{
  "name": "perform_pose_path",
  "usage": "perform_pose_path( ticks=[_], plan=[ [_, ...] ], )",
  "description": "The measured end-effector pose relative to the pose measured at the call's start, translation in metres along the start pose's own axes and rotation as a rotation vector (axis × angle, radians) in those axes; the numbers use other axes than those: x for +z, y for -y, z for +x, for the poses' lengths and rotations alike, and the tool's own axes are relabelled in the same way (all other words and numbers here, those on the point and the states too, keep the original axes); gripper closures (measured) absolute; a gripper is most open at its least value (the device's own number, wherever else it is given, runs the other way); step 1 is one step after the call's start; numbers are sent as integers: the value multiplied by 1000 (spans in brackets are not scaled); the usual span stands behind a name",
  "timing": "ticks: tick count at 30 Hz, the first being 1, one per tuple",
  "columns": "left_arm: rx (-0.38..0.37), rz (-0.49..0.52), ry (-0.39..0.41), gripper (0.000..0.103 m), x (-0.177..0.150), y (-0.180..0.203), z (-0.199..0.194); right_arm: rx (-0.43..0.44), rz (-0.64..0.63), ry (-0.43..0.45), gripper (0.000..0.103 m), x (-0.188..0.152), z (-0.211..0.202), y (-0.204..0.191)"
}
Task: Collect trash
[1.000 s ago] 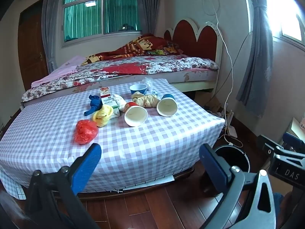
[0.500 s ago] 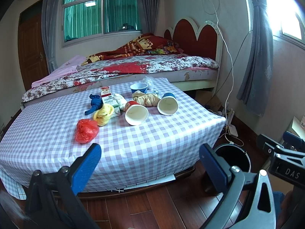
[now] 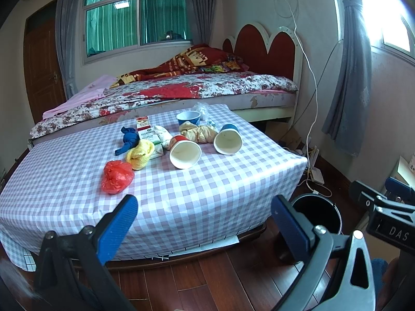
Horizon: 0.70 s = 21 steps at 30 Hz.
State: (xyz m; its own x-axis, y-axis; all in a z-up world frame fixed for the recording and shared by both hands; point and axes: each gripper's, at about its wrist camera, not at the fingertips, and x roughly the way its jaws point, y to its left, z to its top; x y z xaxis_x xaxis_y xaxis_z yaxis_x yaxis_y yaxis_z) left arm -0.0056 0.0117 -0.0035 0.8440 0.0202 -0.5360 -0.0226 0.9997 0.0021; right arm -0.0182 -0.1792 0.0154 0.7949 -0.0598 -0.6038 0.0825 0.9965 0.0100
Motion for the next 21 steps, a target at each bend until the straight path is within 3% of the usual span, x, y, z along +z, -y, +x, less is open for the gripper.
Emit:
perform_pose_path(
  ticks=[21],
  plan=[
    [3, 7, 1, 0, 1, 4, 1, 6, -3, 1, 1, 0, -1, 1]
  ],
)
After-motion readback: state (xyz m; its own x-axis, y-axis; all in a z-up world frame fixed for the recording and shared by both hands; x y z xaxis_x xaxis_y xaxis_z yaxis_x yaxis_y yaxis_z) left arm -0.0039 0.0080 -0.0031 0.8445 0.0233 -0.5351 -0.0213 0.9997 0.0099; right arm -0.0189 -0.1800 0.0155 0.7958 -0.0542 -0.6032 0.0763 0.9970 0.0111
